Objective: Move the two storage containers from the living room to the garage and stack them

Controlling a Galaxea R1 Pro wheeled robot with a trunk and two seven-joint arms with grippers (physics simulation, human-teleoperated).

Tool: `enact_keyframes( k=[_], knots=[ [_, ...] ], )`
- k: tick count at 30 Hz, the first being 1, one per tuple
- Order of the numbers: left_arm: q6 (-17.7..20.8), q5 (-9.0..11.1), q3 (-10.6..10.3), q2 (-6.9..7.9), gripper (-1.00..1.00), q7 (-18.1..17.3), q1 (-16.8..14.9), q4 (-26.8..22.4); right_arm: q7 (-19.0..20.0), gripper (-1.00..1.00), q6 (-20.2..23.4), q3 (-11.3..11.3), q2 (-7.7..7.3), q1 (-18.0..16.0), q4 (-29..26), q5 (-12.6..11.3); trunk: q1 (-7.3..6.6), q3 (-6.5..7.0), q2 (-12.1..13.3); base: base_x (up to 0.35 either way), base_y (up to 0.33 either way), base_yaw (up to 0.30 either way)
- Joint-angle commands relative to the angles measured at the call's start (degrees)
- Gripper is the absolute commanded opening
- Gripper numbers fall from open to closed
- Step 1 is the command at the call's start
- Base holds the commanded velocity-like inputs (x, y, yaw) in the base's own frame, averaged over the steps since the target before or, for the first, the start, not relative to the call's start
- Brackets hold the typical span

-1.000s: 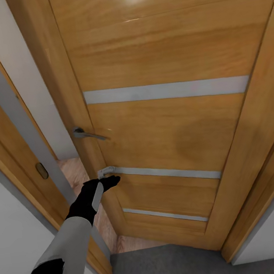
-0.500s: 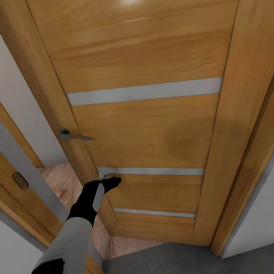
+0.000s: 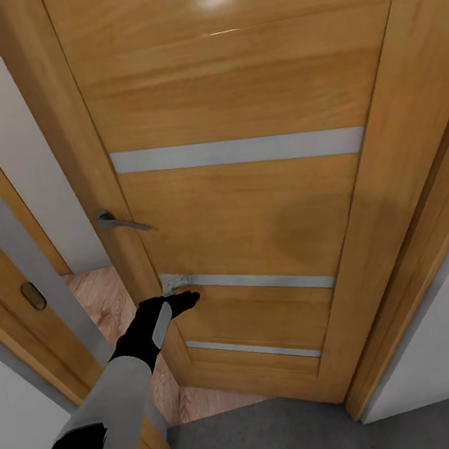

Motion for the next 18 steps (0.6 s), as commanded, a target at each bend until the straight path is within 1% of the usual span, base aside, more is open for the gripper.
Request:
enact_keyframes(
  k=[1, 6, 18],
  knots=[
    [0.3, 0.6, 0.2, -0.05, 1.0, 0.3, 0.0, -0.1, 0.0, 1.0, -0.2, 0.1, -0.01, 0.0, 0.0, 0.3, 0.0, -0.05, 0.0, 0.0, 0.0, 0.0],
    [0.3, 0.7, 0.3, 0.11, 1.0, -0.2, 0.1, -0.4, 0.0, 1.0, -0.1, 0.1, -0.06, 0.0, 0.0, 0.3, 0.0, -0.05, 0.0, 0.0, 0.0, 0.0],
    [0.4, 0.7, 0.3, 0.12, 1.0, -0.2, 0.2, -0.6, 0.0, 1.0, -0.2, 0.1, -0.09, 0.0, 0.0, 0.3, 0.0, -0.05, 0.0, 0.0, 0.002, 0.0]
  ],
)
